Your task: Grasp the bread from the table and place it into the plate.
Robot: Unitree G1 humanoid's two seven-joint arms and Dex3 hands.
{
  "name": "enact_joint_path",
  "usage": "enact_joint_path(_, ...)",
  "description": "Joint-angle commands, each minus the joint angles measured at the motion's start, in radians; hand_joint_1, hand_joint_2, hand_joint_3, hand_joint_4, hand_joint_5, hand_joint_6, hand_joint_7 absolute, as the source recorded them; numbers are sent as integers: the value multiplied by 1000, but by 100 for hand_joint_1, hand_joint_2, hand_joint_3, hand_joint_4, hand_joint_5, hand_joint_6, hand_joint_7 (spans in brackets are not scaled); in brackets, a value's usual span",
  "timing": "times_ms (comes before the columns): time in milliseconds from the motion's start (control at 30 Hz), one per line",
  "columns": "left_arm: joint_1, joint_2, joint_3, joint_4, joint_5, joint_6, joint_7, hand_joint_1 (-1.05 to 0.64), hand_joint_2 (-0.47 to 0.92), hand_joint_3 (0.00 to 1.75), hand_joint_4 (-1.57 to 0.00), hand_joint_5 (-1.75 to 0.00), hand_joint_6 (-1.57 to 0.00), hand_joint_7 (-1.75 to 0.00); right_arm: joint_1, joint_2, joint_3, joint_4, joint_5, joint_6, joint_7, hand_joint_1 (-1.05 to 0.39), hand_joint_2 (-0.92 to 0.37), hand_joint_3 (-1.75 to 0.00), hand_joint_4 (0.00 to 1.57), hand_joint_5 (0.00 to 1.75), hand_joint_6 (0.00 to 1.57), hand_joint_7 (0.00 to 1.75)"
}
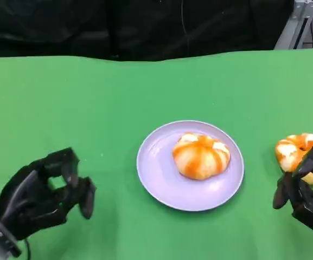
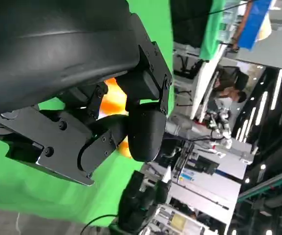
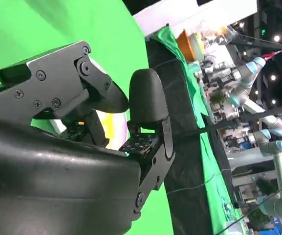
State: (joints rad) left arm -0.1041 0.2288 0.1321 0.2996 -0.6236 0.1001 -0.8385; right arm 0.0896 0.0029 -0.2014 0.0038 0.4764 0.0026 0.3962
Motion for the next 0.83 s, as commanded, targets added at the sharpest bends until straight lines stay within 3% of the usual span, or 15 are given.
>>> enact_joint_path(33,-39,63,35,132,10,6,-126,-10,66,104,-85,-175,-78,-167,12,-11,-8,-21,12,8,-4,-9,-63,-109,78,175,70,156)
enact_joint_path(233,-100,81,51,238,16,59,-196,-9,60,109,-83,-175,-78,-168,10,-11,-6,-19,6,4,-6,-8,-63,-109,78,175,70,157)
enact_joint_path(833,-111,69,66,235,54,83,-194,-11,58,107,-84,-175,-79,-168,12,-8,-3,-18,5,0,-3,-8,-63,-110,78,175,69,157)
